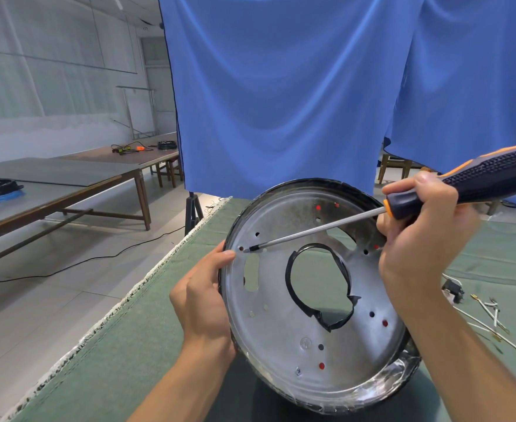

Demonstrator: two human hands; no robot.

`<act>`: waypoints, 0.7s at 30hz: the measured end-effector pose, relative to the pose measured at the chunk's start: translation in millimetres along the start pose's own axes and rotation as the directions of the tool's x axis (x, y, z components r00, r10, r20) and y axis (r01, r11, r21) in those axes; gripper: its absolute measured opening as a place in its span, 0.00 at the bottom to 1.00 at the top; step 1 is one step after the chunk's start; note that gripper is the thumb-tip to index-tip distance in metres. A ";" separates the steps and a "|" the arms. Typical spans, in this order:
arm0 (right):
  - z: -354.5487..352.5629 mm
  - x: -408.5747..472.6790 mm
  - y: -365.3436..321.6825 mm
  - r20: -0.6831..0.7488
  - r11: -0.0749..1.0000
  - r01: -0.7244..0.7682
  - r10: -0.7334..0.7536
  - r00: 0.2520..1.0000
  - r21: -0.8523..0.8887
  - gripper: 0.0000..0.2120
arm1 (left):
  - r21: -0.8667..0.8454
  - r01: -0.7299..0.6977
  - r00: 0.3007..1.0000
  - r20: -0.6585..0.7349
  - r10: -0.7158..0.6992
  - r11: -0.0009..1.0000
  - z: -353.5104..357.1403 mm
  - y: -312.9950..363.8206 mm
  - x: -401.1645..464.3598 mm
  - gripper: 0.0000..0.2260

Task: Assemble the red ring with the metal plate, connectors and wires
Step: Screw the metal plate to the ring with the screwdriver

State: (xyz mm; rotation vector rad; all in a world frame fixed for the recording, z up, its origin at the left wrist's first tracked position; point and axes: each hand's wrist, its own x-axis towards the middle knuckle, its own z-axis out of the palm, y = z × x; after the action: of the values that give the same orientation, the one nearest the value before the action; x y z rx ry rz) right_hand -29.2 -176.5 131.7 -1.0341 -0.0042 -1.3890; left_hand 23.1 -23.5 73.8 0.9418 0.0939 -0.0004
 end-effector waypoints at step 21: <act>3.3 -9.4 -5.3 0.026 0.999 0.051 -0.051 0.998 0.010 0.17 | -0.045 0.000 1.000 -0.027 -0.001 0.999 3.5 -1.8 -3.9 0.12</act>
State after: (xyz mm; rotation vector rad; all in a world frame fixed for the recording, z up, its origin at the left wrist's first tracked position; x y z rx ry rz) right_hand -34.0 -166.3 131.6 -1.0511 -0.0572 -1.4202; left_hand 19.4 -27.6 74.7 0.8969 0.1186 0.0134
